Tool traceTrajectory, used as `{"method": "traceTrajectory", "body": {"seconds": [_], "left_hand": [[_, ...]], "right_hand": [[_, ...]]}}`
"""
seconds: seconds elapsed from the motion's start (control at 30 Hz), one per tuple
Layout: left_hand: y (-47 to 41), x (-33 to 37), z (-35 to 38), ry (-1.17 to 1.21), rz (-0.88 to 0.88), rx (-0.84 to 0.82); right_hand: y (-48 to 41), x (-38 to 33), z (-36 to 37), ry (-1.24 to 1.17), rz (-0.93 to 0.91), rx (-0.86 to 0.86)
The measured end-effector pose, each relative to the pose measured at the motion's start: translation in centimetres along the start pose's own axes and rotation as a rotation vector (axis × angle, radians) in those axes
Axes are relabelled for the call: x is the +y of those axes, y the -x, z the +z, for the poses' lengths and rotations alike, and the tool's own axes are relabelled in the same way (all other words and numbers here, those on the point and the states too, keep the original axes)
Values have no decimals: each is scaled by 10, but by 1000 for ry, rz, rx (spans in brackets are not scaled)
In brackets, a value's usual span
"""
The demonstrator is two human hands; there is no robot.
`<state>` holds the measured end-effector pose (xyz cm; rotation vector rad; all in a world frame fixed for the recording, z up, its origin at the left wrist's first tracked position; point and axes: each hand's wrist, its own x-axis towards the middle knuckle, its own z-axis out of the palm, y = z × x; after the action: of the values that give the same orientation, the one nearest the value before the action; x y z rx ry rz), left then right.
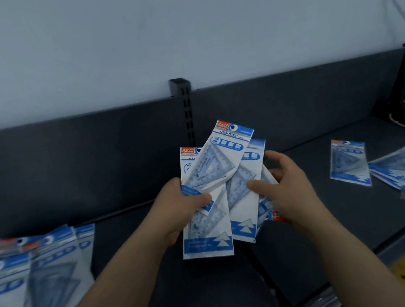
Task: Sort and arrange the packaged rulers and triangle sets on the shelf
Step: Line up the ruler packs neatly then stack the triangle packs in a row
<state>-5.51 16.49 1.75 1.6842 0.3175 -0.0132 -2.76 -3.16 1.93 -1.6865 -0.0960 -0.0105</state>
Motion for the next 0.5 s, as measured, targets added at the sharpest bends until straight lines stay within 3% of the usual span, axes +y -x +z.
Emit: {"method": "traceTrajectory", "body": {"seconds": [0.5], "left_hand": [[126, -49, -157, 59, -29, 489]], "right_hand": [[58, -25, 177, -31, -71, -439]]}}
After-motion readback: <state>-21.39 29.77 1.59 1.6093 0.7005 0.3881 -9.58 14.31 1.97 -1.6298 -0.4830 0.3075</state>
